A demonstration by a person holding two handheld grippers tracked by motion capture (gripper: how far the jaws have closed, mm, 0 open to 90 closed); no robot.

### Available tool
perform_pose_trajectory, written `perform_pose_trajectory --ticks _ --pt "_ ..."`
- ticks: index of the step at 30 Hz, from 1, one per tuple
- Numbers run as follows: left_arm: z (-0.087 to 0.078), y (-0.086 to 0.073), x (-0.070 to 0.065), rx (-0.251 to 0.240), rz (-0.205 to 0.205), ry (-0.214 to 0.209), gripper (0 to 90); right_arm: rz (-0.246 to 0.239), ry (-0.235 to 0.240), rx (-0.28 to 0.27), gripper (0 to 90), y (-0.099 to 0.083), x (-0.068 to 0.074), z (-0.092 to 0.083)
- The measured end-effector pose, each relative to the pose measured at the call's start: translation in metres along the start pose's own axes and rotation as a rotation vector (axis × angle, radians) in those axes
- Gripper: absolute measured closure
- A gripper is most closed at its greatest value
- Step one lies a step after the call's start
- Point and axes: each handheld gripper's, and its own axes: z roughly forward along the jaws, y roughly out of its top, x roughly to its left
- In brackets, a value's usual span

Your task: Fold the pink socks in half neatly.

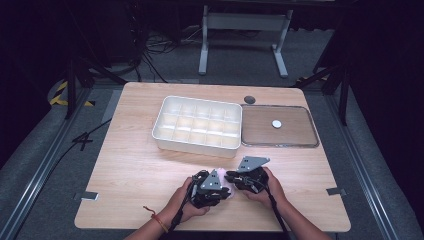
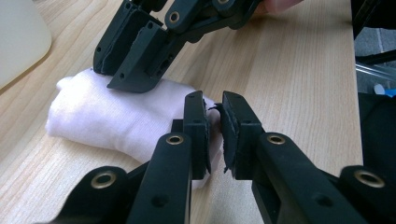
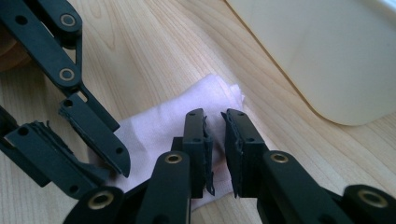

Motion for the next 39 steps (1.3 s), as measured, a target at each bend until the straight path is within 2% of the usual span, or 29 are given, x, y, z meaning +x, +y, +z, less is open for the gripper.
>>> perform_pose_trajectory --ticks 6,8,10,13,16,26,28,30,33,37,39 --pt "0.003 -0.001 -0.004 0.012 0.041 0.029 80.6 -0.001 -0.009 0.004 78.3 0.000 0.000 -0.001" --pt "0.003 -0.002 -0.003 0.011 0.029 0.024 80.7 0.000 -0.016 0.006 78.3 0.000 -0.002 -0.002" --pt "0.004 -0.002 -0.003 0.006 0.044 0.030 80.9 0.007 -0.028 0.011 78.6 -0.001 -0.004 -0.003" --pt "0.005 -0.003 -0.004 0.002 0.039 0.032 80.9 0.014 -0.041 0.019 79.0 -0.002 -0.006 -0.003" --pt "0.004 -0.003 -0.005 0.007 0.043 0.034 80.9 0.033 -0.034 0.023 79.3 -0.004 -0.009 -0.002" --pt "0.003 -0.002 -0.006 0.013 0.049 0.033 76.9 0.038 -0.039 0.020 77.3 -0.003 -0.009 -0.006" --pt "0.003 -0.002 -0.006 0.009 0.048 0.027 75.4 0.051 -0.057 0.010 78.0 -0.003 -0.012 -0.010" --pt "0.001 -0.002 -0.005 0.000 0.033 0.016 74.2 0.072 -0.049 -0.010 77.6 -0.002 -0.015 -0.014" --pt "-0.002 -0.002 -0.005 -0.014 0.021 0.003 71.0 0.073 -0.046 -0.030 74.6 0.000 -0.013 -0.020" --pt "-0.004 0.000 -0.005 -0.027 0.025 -0.001 69.8 0.072 -0.039 -0.062 73.1 0.006 -0.010 -0.027" --pt "-0.004 0.000 -0.005 -0.030 0.021 -0.004 69.1 0.060 -0.036 -0.099 67.9 0.012 -0.005 -0.032"
